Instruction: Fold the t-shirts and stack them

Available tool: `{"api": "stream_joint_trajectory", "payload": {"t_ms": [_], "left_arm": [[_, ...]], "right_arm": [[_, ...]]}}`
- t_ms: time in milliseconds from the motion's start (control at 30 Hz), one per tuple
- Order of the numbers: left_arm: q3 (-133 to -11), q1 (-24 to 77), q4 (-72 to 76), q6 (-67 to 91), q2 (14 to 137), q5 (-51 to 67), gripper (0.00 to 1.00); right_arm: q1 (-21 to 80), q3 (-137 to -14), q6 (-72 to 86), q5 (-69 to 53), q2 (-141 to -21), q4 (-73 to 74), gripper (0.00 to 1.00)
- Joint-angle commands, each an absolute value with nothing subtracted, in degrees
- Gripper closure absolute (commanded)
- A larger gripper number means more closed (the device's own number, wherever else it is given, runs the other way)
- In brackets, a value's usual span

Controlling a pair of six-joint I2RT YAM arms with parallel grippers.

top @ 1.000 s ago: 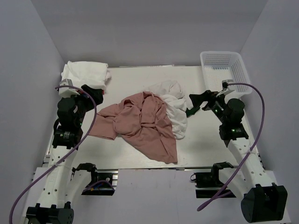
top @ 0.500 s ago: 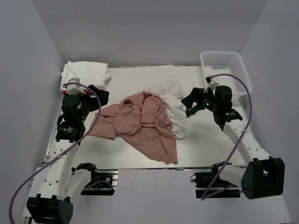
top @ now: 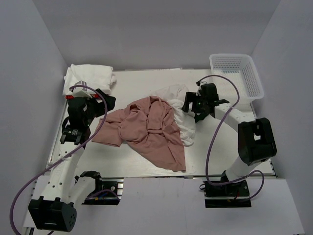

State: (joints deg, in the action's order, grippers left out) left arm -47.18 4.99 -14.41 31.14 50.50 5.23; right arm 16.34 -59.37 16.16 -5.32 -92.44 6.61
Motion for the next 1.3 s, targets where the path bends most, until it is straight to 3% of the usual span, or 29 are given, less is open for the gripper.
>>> {"api": "stream_joint_trajectory", "payload": {"t_ms": [0,433,633,833,900,933,967,1267], "left_arm": [[-47.1,5.1,-14.3,31.4,51.1,5.7,0.00],[-47.1,5.1,-13.2,31.4,53.3,6.3,0.00],[-47.6,5.1,-13.2,30.8,54.6,6.9,0.00],[-47.6,5.1,-13.7,30.8,55.1,7.4,0.00],[-47.6,5.1,-13.7,30.8,55.1,7.4,0.00],[-48.2,5.1,-13.7,30.8,55.1,7.4,0.00],[-48.2,5.1,-14.6,30.8,54.6,6.9,0.00],[-48.1,5.1,-14.1,30.8,50.5,7.4,0.00]], "right_arm": [[19.2,-62.7,15.1,-10.0,-93.7,5.4,0.10],[26.8,-57.3,12.0,-3.0,-82.2,5.5,0.10],[30.0,-58.1,8.5,-3.2,-86.4,6.1,0.10],[33.4,-62.9,5.2,4.5,-94.6,6.0,0.10],[34.7,-65.2,5.2,9.6,-98.7,8.2,0.41],[35.2,-68.6,6.1,11.7,-99.5,9.5,0.64],[36.3,-69.3,6.8,13.6,-99.4,9.6,1.00],[36.1,-79.8,5.6,22.3,-82.6,2.6,1.00]]}}
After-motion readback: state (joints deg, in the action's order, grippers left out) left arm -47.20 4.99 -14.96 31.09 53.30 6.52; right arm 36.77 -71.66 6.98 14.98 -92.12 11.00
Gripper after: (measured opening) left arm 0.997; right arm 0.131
